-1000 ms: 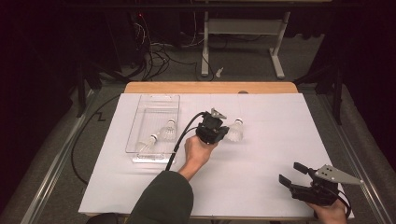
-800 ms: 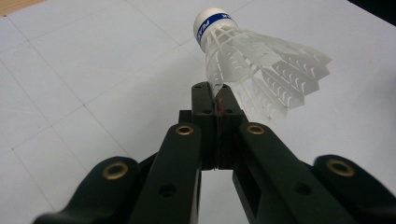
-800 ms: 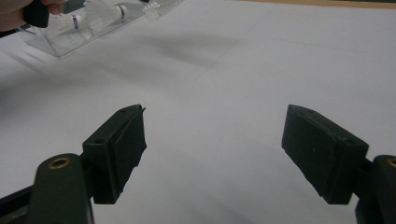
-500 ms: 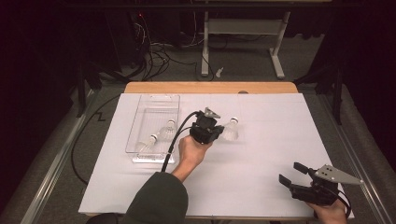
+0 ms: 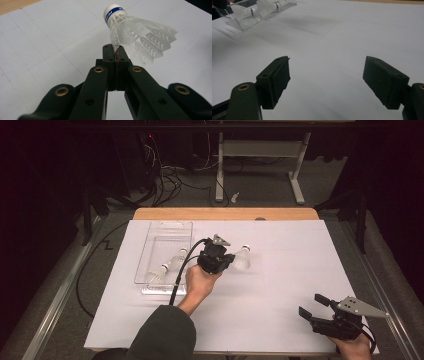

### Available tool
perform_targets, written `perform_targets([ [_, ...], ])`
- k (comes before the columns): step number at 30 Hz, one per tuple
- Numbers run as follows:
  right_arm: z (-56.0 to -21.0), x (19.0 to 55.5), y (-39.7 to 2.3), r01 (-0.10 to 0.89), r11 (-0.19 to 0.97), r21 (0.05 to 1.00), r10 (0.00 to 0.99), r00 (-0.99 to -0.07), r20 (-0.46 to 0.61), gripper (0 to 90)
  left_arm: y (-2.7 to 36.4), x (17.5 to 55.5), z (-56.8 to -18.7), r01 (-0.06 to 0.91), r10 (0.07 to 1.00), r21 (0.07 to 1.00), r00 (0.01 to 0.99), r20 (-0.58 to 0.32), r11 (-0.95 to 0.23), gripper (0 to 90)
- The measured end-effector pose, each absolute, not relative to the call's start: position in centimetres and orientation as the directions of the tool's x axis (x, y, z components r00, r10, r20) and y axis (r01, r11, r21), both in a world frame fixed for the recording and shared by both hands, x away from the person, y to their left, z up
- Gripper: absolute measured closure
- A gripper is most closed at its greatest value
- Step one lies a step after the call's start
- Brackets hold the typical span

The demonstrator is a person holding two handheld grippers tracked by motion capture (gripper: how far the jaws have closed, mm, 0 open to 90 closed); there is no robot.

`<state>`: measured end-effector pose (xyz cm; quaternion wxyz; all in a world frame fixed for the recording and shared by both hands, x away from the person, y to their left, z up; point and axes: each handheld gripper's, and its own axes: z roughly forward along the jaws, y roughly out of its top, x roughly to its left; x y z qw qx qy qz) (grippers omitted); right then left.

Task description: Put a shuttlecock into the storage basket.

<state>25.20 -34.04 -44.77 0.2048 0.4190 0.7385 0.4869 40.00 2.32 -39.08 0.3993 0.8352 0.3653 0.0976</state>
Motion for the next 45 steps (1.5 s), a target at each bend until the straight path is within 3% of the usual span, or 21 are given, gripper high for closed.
perform_targets([
  [45, -44.8, 25.3, -34.0, 0.415, 0.181, 0.891, 0.820, -0.564, 0.096, 21.9, 5.3, 39.6, -38.4, 0.553, 0.709, 0.736, 0.691, -0.142, -0.392, 89.9],
])
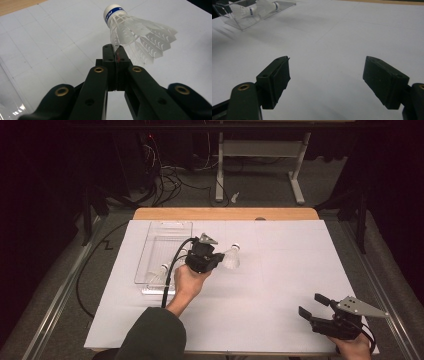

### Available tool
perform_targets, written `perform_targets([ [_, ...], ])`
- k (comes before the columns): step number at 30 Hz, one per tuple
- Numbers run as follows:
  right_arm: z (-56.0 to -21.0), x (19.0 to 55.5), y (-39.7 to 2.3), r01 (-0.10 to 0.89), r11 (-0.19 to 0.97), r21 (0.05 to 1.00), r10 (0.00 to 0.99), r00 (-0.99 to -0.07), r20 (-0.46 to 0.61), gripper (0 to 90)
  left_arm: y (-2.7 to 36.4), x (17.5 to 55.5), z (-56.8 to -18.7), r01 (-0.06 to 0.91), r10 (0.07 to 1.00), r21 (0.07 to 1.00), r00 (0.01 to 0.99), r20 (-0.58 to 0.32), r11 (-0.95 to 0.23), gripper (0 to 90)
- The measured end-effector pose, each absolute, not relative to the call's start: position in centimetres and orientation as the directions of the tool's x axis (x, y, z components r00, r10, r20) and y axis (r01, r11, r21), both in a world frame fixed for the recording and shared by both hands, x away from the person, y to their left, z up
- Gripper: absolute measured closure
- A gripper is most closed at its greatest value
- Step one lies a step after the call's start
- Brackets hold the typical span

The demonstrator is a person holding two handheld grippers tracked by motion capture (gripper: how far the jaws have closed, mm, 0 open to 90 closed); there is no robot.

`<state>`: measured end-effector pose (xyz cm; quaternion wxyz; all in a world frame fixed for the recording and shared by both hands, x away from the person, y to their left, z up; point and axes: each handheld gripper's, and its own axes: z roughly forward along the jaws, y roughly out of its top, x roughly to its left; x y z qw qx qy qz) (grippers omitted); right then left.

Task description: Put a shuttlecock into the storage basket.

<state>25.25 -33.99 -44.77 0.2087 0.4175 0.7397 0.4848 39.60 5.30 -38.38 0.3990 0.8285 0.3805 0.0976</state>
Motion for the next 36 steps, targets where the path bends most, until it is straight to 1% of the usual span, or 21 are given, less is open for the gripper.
perform_targets([
  [36, -44.8, 25.3, -34.0, 0.419, 0.180, 0.890, 0.820, -0.563, 0.098, 21.9, 7.7, 39.6, -38.1, 0.578, 0.733, 0.730, 0.662, -0.157, -0.365, 89.9],
])
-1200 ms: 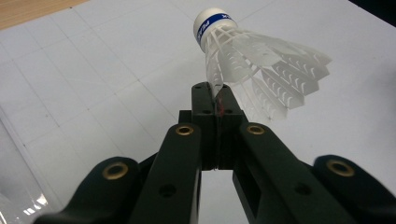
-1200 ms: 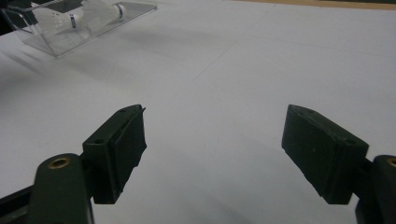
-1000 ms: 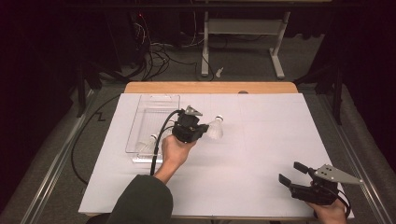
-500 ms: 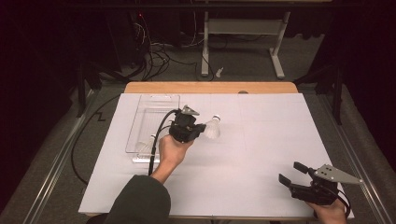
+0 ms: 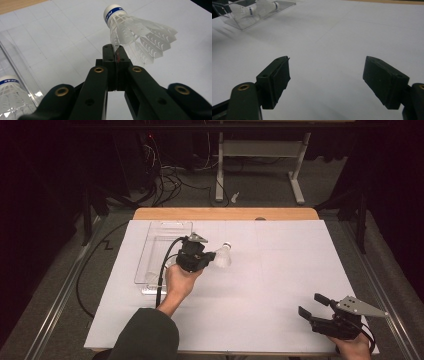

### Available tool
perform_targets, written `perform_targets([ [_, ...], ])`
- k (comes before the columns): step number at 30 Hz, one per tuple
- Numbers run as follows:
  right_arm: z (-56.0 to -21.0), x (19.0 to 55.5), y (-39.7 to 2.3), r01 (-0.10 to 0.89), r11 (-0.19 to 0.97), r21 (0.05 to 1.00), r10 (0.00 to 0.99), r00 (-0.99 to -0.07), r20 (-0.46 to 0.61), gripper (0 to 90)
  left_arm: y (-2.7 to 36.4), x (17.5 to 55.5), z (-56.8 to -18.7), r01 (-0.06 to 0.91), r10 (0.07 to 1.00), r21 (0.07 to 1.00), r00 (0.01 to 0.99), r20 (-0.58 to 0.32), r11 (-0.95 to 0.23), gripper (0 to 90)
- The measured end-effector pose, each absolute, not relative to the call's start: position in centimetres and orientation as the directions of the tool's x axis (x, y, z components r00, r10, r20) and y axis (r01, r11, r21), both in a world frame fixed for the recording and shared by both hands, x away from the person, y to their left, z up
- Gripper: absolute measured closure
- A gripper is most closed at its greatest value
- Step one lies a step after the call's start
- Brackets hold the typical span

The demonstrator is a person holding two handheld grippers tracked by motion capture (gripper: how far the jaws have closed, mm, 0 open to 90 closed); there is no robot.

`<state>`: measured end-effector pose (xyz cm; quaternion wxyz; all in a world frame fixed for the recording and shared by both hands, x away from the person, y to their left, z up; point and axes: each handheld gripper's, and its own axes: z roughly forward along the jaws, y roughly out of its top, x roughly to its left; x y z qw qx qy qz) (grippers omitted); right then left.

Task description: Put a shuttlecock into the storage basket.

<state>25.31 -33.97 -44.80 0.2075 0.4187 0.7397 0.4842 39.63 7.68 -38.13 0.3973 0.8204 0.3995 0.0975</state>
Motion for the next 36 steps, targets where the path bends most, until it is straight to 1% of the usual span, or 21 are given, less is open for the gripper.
perform_targets([
  [36, -44.8, 25.3, -34.0, 0.419, 0.181, 0.890, 0.821, -0.563, 0.098, 21.9, 10.6, 39.6, -38.1, 0.600, 0.769, 0.731, 0.618, -0.165, -0.325, 89.9],
])
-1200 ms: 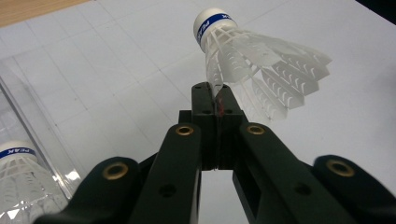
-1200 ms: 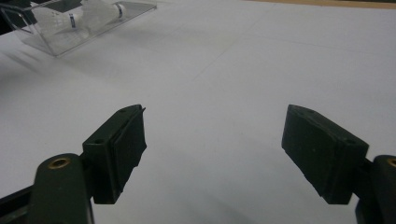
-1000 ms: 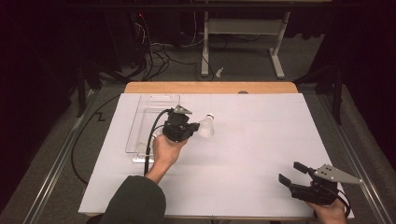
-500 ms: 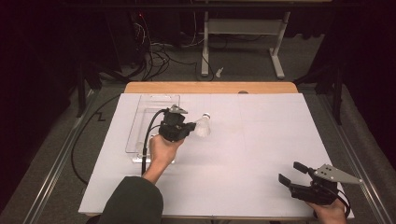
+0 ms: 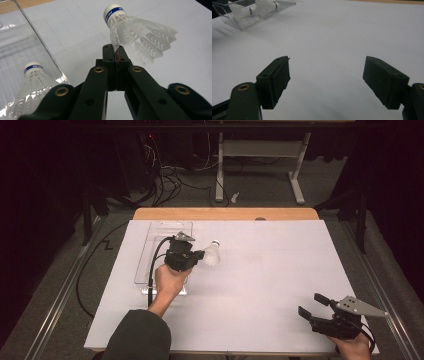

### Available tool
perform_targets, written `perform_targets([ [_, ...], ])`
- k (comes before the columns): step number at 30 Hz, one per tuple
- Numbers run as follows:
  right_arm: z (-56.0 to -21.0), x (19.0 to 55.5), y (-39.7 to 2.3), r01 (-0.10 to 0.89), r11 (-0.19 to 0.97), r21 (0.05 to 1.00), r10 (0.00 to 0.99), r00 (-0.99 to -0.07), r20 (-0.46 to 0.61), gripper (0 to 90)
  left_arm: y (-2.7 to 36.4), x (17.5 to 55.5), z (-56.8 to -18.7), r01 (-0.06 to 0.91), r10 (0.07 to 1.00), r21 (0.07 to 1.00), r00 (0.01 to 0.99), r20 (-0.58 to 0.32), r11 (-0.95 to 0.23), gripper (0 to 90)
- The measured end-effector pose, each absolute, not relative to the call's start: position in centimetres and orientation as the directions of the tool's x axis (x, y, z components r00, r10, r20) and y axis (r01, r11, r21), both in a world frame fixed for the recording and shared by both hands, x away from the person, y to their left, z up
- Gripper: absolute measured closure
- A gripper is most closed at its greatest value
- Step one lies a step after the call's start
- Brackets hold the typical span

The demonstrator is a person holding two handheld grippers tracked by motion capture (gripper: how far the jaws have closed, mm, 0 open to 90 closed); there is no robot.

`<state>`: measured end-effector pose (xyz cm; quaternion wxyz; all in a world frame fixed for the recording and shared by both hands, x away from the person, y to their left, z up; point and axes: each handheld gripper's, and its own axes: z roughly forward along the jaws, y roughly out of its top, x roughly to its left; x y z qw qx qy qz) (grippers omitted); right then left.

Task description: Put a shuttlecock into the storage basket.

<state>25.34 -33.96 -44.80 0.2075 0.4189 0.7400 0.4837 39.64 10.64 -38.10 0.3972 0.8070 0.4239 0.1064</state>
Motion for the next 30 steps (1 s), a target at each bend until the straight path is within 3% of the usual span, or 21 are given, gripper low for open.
perform_targets([
  [30, -44.8, 25.4, -34.0, 0.420, 0.181, 0.889, 0.821, -0.563, 0.099, 21.9, 13.2, 39.6, -37.8, 0.614, 0.800, 0.736, 0.576, -0.170, -0.285, 89.9],
])
